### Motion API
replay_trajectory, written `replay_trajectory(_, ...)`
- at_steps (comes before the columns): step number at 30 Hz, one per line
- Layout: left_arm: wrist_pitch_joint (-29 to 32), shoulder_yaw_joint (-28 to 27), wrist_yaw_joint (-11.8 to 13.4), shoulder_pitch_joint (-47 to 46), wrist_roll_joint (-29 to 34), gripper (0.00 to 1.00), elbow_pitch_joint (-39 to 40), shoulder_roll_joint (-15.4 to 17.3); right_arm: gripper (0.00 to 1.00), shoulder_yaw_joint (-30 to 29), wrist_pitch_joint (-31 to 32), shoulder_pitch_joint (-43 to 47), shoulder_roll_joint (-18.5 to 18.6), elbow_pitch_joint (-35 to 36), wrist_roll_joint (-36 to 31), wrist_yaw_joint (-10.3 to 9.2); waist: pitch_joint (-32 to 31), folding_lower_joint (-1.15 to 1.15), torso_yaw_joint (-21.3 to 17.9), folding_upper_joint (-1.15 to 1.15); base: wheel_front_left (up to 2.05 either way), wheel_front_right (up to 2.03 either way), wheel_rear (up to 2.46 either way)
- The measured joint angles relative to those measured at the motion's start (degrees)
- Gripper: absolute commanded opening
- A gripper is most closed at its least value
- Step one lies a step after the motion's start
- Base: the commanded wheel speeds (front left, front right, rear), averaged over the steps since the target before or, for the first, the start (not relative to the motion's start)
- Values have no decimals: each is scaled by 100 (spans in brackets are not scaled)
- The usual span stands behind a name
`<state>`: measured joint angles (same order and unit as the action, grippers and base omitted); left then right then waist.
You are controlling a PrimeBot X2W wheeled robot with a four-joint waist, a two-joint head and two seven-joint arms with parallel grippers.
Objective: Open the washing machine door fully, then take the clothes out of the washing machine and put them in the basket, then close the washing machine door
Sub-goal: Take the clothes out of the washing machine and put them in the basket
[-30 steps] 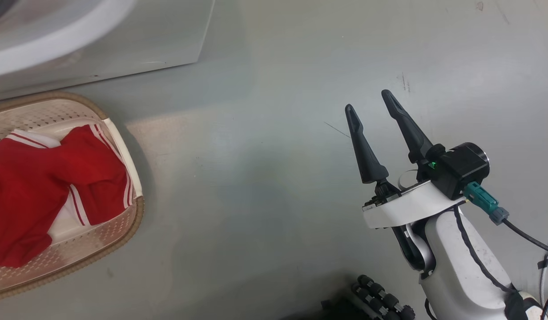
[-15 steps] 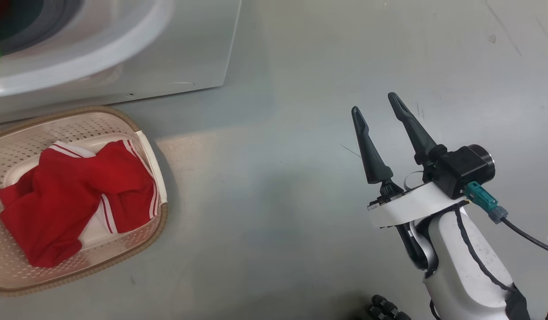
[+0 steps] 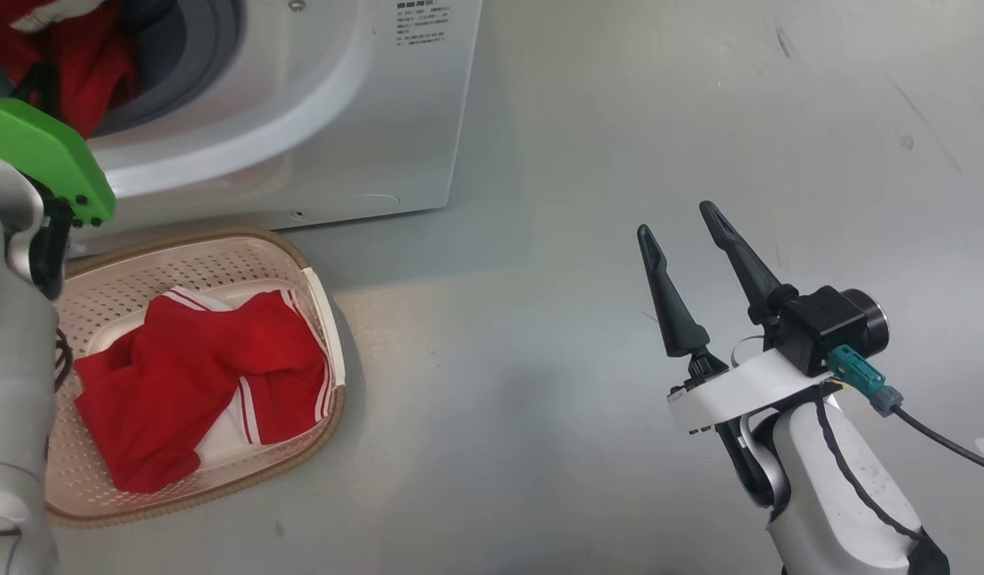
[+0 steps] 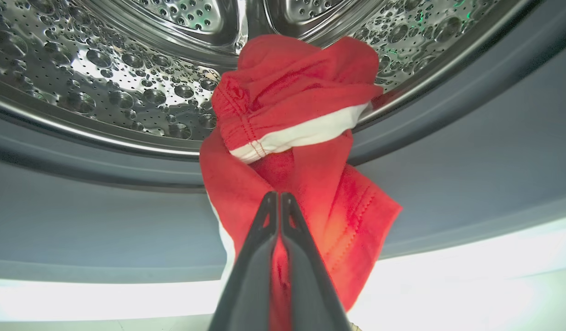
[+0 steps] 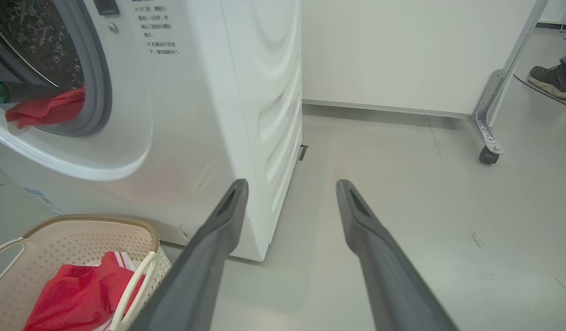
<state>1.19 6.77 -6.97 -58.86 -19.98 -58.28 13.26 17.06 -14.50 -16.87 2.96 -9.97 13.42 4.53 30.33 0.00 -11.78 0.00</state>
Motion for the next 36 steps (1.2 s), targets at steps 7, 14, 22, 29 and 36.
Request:
replay_trajectory(7, -243, 207, -14, 471, -209, 0, -24, -73, 100, -14, -1, 152, 41, -115, -37, 43, -363, 0, 172, 0, 0, 0, 0)
replay_trajectory(14, -494, 449, -14, 1000, -360, 0, -24, -120, 100, -10, -1, 353, 45, -224, -38, 71, -782, 0, 341, 0, 0, 0, 0)
replay_trajectory(22, -739, 599, -14, 1421, -539, 0, 47, -118, 100, -9, 0, 503, 45, -297, -38, 93, -1121, 0, 448, 0, 0, 0, 0)
replay_trajectory(29, -1136, 649, -14, 1718, -668, 0, 256, -60, 100, -31, 0, 603, 43, -310, -36, 96, -1379, 0, 526, 0, 0, 0, 0)
replay_trajectory(36, -1470, 649, -14, 1846, -693, 0, 579, 15, 100, -94, 0, 716, 41, -313, -30, 97, -1544, 0, 585, 0, 0, 0, 0)
